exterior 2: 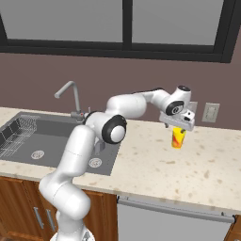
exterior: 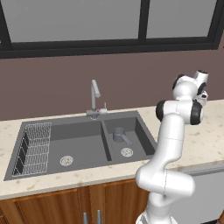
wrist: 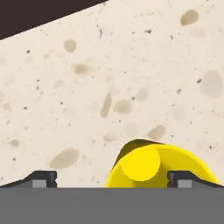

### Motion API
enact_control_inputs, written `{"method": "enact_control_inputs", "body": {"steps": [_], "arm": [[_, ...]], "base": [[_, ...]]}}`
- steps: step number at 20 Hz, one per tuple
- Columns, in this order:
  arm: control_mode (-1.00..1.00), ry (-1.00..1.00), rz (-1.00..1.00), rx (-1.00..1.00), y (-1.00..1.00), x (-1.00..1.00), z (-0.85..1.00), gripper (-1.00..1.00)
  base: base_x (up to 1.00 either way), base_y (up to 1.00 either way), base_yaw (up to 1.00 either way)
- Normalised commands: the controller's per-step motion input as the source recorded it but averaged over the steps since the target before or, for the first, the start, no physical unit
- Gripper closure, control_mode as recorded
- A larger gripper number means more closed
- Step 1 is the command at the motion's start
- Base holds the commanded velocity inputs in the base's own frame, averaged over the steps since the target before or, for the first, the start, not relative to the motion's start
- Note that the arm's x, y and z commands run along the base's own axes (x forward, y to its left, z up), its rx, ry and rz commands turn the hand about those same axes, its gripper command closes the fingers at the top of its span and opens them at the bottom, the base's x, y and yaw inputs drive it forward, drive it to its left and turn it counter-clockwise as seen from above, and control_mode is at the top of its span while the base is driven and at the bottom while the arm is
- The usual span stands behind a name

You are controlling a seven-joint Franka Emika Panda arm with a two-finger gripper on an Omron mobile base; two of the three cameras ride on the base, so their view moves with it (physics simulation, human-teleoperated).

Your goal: Move any existing items from the left basin to the right basin for drying. Then move the cup from the counter to the left basin of the sink for washing.

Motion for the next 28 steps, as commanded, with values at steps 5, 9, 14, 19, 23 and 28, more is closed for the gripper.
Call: {"method": "enact_control_inputs", "body": {"steps": [5,9,14,19,23,28], "arm": [[-1.0,0.0,0.0,0.0,0.1,0.0,-0.09,-1.0],[-1.0,0.0,0.0,0.0,0.09,0.0,-0.15,-1.0],[-1.0,0.0,0.0,0.0,0.1,0.0,-0.16,-1.0],[-1.0,0.02,0.0,0.0,0.06,0.0,-0.2,1.0],[-1.0,0.07,0.0,0.0,0.0,0.0,-0.01,1.0],[-1.0,0.02,0.0,0.0,0.0,-0.02,-0.03,1.0]], "base": [[0.0,0.0,0.0],[0.0,0.0,0.0],[0.0,0.0,0.0],[0.0,0.0,0.0],[0.0,0.0,0.0],[0.0,0.0,0.0]]}}
